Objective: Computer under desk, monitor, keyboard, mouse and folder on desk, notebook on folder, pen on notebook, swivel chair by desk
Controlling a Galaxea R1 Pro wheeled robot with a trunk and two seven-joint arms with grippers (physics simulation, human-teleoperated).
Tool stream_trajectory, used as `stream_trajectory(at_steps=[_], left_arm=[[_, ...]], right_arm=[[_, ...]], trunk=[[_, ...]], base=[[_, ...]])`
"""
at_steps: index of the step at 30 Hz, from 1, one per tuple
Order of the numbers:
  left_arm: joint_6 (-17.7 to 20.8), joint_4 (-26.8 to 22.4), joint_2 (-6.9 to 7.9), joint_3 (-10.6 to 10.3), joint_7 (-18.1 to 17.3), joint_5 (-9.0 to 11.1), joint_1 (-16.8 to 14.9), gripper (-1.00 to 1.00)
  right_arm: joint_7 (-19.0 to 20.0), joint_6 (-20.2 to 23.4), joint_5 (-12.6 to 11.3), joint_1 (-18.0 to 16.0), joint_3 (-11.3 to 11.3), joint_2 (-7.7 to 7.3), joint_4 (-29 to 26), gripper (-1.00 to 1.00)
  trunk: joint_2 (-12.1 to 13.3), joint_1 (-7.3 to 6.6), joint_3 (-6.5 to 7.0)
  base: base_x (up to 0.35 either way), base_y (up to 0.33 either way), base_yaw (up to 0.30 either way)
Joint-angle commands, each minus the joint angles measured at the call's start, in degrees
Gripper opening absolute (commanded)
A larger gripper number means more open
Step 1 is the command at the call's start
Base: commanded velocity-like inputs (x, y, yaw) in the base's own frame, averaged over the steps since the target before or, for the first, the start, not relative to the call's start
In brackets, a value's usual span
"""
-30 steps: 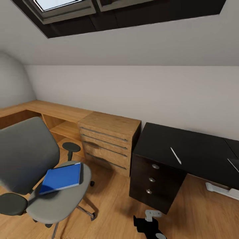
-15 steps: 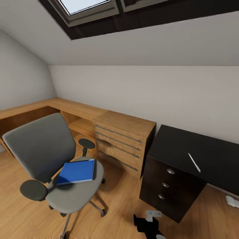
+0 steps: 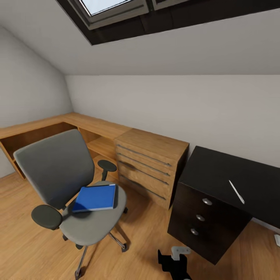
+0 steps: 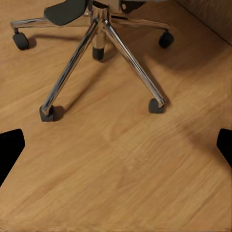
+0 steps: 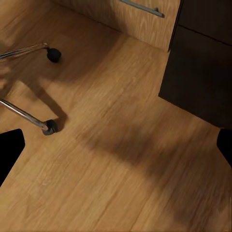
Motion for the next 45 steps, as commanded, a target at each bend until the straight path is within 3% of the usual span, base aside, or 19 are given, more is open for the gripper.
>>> stream_trajectory(at_steps=[1, 3, 8, 10, 13, 17, 18, 23, 34, 45], left_arm=[[0.54, 0.05, 0.0, -0.46, 0.01, 0.53, -0.04, 1.0], [0.94, 0.05, 0.0, -0.44, 0.03, 0.54, -0.04, 1.0], [8.58, 0.01, 0.11, -0.11, 1.22, 1.23, -0.04, 1.0], [10.54, -0.01, 0.27, -0.11, 1.39, 2.12, -0.04, 1.0], [12.17, -0.04, 0.71, -0.14, 1.51, 3.37, -0.04, 1.0], [12.46, -0.04, 1.03, -0.24, 1.37, 3.59, -0.04, 1.0], [12.49, -0.04, 1.1, -0.36, 1.17, 3.54, -0.04, 1.0], [12.58, -0.04, 1.8, -0.69, 0.91, 3.23, -0.04, 1.0], [12.53, -0.04, 2.15, -0.8, 0.91, 3.23, -0.04, 1.0], [12.53, -0.04, 2.2, -0.77, 0.93, 3.48, -0.04, 1.0]], right_arm=[[-0.67, -0.33, -0.16, -0.06, 0.29, -0.02, 0.08, 1.0], [-0.84, -0.36, 0.03, -0.04, 0.26, -0.04, 0.1, 1.0], [-0.85, -3.72, -0.15, -0.01, 0.32, 0.13, 2.08, 1.0], [-0.82, -8.75, -0.18, -0.02, 0.36, 0.32, 4.71, 1.0], [-0.8, -24.47, -0.1, -0.03, 0.47, 0.68, 11.63, 1.0], [-0.65, -30.03, 0.06, -0.01, 0.54, 0.97, 14.67, 1.0], [-0.65, -31.28, 0.07, -0.04, 0.54, 1.71, 15.37, 1.0], [-0.85, -32.01, 0.11, -0.06, 0.48, 2.69, 15.93, 1.0], [-0.88, -32.1, 0.17, -0.03, 0.5, 2.93, 17.54, 1.0], [-0.88, -32.12, 0.23, -0.05, 0.5, 2.93, 17.95, 1.0]], trunk=[[-0.44, 0.22, -0.24], [-1.24, 0.66, -0.6], [-3.25, 1.76, -1.78], [-4.05, 2.2, -2.29], [-5.26, 2.86, -3.09], [-5.66, 3.08, -3.45], [-5.66, 3.08, -3.47], [-5.66, 3.08, -3.49], [-5.66, 3.08, -3.49], [-5.66, 3.08, -3.49]], base=[[0.0, 0.0, 0.002], [0.0, 0.0, 0.001], [0.0, 0.0, 0.103], [0.0, 0.0, 0.107], [0.0, 0.0, 0.102], [0.0, 0.0, 0.052], [0.0, 0.0, 0.013], [0.066, -0.063, 0.013], [0.181, -0.216, 0.184], [0.012, -0.029, 0.223]])
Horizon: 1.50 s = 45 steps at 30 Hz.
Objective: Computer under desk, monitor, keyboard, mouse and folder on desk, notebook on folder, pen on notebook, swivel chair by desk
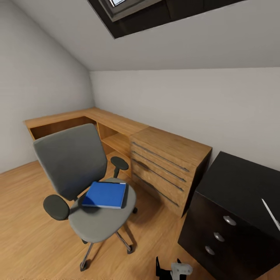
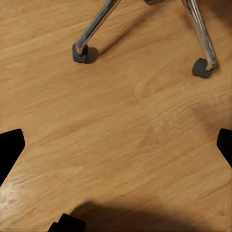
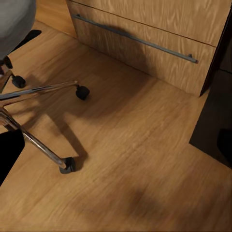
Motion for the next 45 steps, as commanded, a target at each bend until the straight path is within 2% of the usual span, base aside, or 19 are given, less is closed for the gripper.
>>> stream_trajectory(at_steps=[1, 13, 19, 33, 45], left_arm=[[-0.15, 0.05, -0.01, -0.48, 0.06, 0.45, -0.04, 1.0], [0.01, 0.05, -0.01, -0.5, 0.04, 0.41, -0.04, 1.0], [0.08, 0.05, -0.01, -0.49, 0.0, 0.4, -0.04, 1.0], [-0.04, 0.05, -0.01, -0.5, -0.03, 0.4, -0.04, 1.0], [-0.11, 0.05, 0.24, -0.49, -0.03, 0.4, -0.04, 1.0]], right_arm=[[-0.27, -0.21, -0.62, -0.02, 0.49, -0.05, 0.03, 1.0], [-0.27, -0.08, -0.66, -0.01, 0.49, 0.52, 0.15, 1.0], [-0.27, 0.03, -0.67, -0.05, 0.49, 0.63, 1.06, 1.0], [-0.27, 0.03, -0.59, -0.04, 0.49, 0.63, 1.36, 1.0], [-0.23, -0.05, -0.51, -0.03, 0.49, 0.63, 1.36, 1.0]], trunk=[[-0.02, -0.01, -0.05], [-0.02, -0.01, -0.05], [-0.02, -0.01, -0.05], [-0.02, -0.01, -0.22], [-0.02, -0.01, -0.46]], base=[[-0.043, -0.111, 0.058], [-0.035, -0.257, 0.094], [-0.002, -0.272, 0.242], [0.005, -0.047, 0.269], [0.05, -0.203, 0.264]])
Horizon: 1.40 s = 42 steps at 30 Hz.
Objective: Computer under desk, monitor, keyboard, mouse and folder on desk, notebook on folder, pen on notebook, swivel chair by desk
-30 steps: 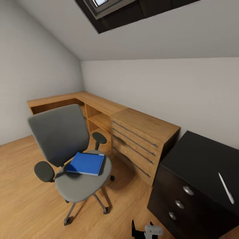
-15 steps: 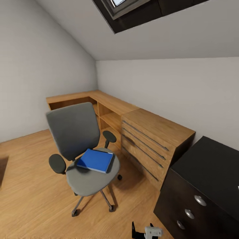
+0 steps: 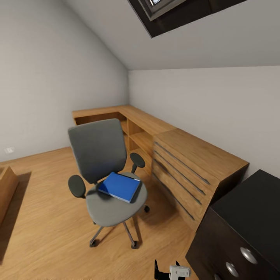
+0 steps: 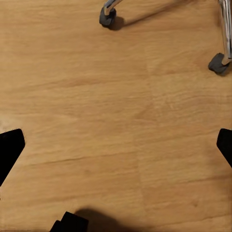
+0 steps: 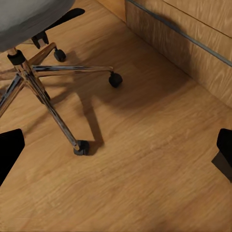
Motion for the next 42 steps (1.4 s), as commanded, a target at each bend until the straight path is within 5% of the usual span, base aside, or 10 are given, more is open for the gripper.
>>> stream_trajectory(at_steps=[1, 18, 25, 27, 31, 33, 42], left_arm=[[-0.18, 0.05, -0.01, -0.47, 0.05, 0.44, -0.04, 1.0], [-0.67, 0.05, 0.04, -0.44, 0.53, 0.51, -0.04, 1.0], [-1.29, -4.57, 1.28, -0.54, 4.86, 0.15, -0.04, 1.0], [2.15, -9.61, 3.0, -0.55, 6.73, 0.06, -0.04, 1.0], [20.17, -21.79, 6.5, -0.33, 12.56, 0.19, -0.04, 1.0], [24.71, -26.38, 7.38, -0.27, 16.01, 0.18, -0.04, 1.0], [27.95, -29.8, 8.19, -0.21, 18.84, 0.18, -0.04, 1.0]], right_arm=[[-0.13, -0.29, -0.58, -0.04, 0.31, 0.0, 0.06, 1.0], [0.04, -0.45, -0.54, -0.07, 0.67, 0.0, -0.05, 1.0], [0.82, -0.22, -0.78, -0.07, 1.0, 0.0, -0.03, 1.0], [0.95, -0.19, -1.02, -0.07, 0.92, -0.02, -0.09, 1.0], [1.03, -0.46, -1.01, -0.05, 1.05, 0.0, -0.04, 1.0], [0.98, -0.55, -0.96, -0.06, 1.14, 0.0, -0.06, 1.0], [0.81, -0.59, -1.07, -0.06, 1.19, 0.0, -0.13, 1.0]], trunk=[[-0.02, 0.0, -0.06], [-0.02, 0.0, -0.08], [-0.02, 0.0, -0.08], [-0.02, 0.0, -0.08], [-0.02, 0.0, -0.08], [-0.02, 0.0, -0.08], [-0.02, 0.0, -0.08]], base=[[0.003, -0.037, 0.128], [0.0, -0.005, 0.016], [0.0, 0.0, 0.0], [0.0, 0.0, 0.0], [0.0, 0.0, 0.0], [0.0, 0.0, 0.0], [0.0, 0.0, 0.0]])
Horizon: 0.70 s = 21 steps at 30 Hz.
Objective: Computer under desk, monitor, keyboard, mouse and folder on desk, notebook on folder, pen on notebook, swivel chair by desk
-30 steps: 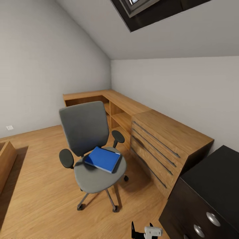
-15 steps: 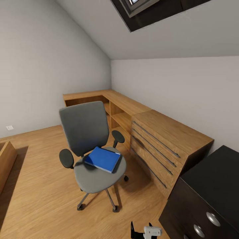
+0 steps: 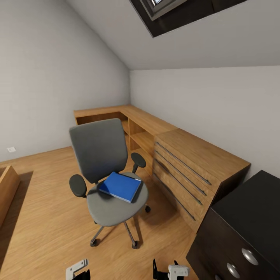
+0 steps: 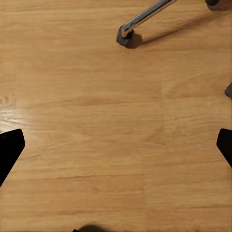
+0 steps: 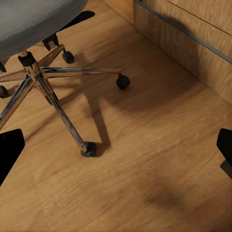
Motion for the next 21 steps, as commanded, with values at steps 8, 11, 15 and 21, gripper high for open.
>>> stream_trajectory(at_steps=[8, 11, 15, 21], left_arm=[[-0.18, -0.22, 0.28, -0.48, 0.48, 0.6, -0.05, 1.0], [-0.11, -0.59, 1.22, -0.42, 0.33, 0.57, -0.05, 1.0], [13.94, -17.37, 8.38, 0.76, 4.24, 0.76, -0.05, 1.0], [30.34, -34.92, 9.43, 5.8, 11.53, 0.71, -0.05, 1.0]], right_arm=[[-0.13, -0.28, -0.56, -0.05, 0.35, 0.0, 0.08, 1.0], [-0.17, -0.26, -0.54, -0.06, 0.35, 0.0, 0.03, 1.0], [0.04, -0.28, -0.38, -0.07, 0.37, 0.0, 0.11, 1.0], [0.13, 0.05, -0.39, -0.07, 0.23, 0.0, 0.02, 1.0]], trunk=[[-0.03, 0.0, -0.05], [-0.03, 0.0, -0.05], [-0.03, 0.0, -0.05], [-0.03, 0.0, -0.05]], base=[[0.0, 0.0, 0.0], [0.0, 0.0, 0.0], [0.0, 0.0, 0.0], [0.0, 0.0, 0.0]])
